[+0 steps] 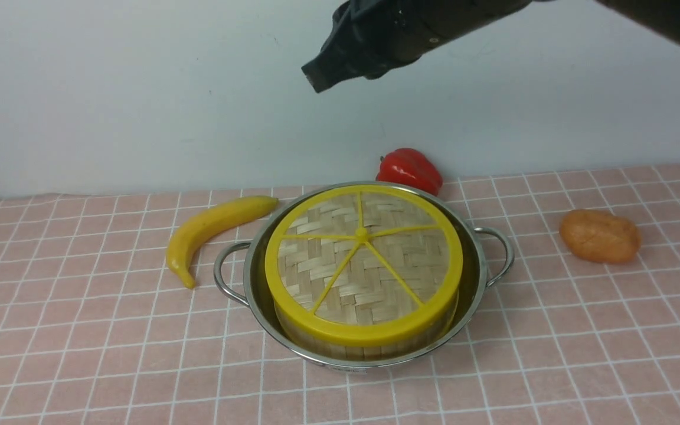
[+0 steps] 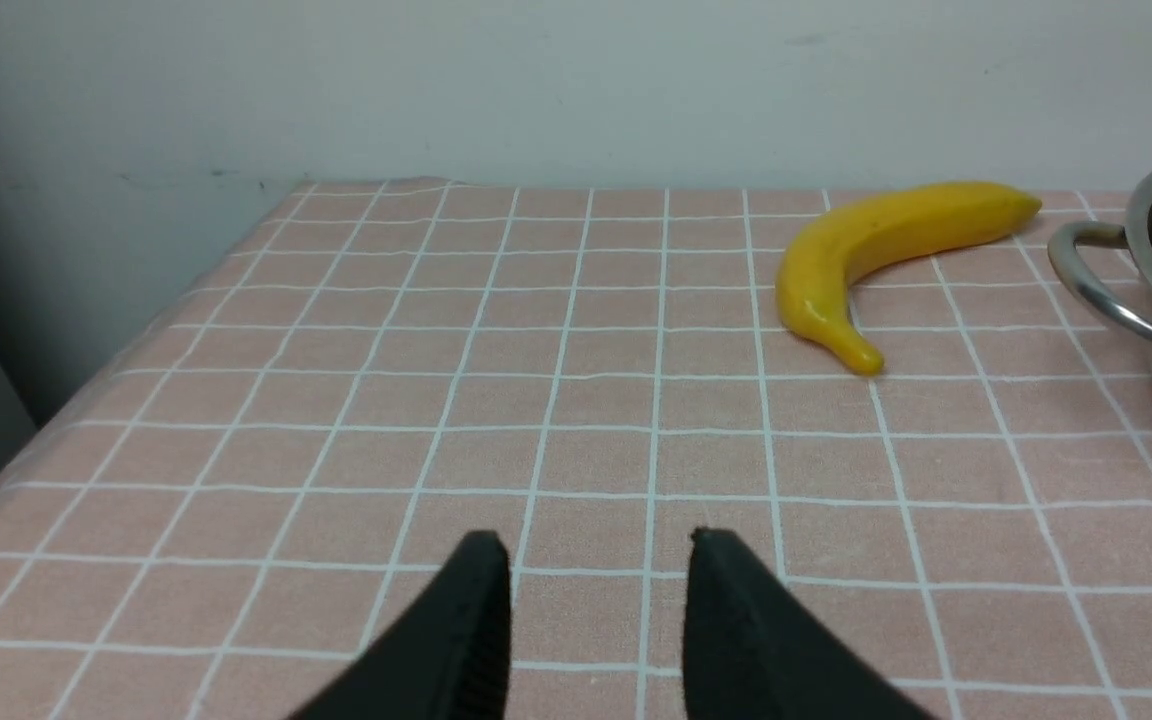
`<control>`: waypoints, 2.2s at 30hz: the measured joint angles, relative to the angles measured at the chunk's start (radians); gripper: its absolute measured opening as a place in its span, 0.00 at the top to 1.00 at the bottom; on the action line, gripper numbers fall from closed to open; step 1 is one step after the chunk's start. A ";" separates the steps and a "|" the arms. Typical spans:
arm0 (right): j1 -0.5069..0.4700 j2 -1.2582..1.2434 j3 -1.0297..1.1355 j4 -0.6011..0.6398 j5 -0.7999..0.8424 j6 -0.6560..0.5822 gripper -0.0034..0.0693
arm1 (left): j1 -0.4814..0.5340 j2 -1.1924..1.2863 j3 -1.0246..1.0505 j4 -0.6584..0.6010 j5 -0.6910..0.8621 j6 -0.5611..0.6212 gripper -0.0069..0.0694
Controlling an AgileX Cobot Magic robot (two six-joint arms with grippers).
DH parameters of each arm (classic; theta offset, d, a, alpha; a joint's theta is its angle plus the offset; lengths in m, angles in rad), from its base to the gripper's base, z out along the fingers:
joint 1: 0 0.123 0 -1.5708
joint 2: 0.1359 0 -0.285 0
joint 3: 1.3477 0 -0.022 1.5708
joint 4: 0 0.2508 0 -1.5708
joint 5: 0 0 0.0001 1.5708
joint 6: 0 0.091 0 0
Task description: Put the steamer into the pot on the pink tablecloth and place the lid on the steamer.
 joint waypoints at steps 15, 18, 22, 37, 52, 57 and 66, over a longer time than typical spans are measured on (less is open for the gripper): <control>-0.002 -0.459 0.552 -0.059 0.126 0.054 0.94 | 0.000 0.000 0.000 0.000 0.000 0.000 0.59; -0.026 -0.711 0.825 -0.078 0.013 0.096 0.94 | 0.000 0.000 0.000 0.000 0.000 0.000 0.59; -0.113 -0.953 1.072 -0.095 -0.129 0.144 0.92 | 0.000 0.000 0.000 0.000 0.000 0.000 0.59; -0.473 -1.795 1.911 -0.120 -0.686 0.258 0.87 | 0.000 0.000 0.000 0.000 0.000 0.000 0.59; -0.474 -1.829 1.944 -0.113 -0.534 0.261 0.80 | 0.000 0.000 0.000 0.001 0.000 0.000 0.59; -0.474 -1.829 1.944 -0.113 -0.534 0.261 0.79 | 0.000 0.000 0.000 0.001 0.000 0.000 0.59; -0.474 -1.829 1.944 -0.112 -0.534 0.261 0.76 | 0.000 0.000 0.000 0.001 0.000 0.000 0.59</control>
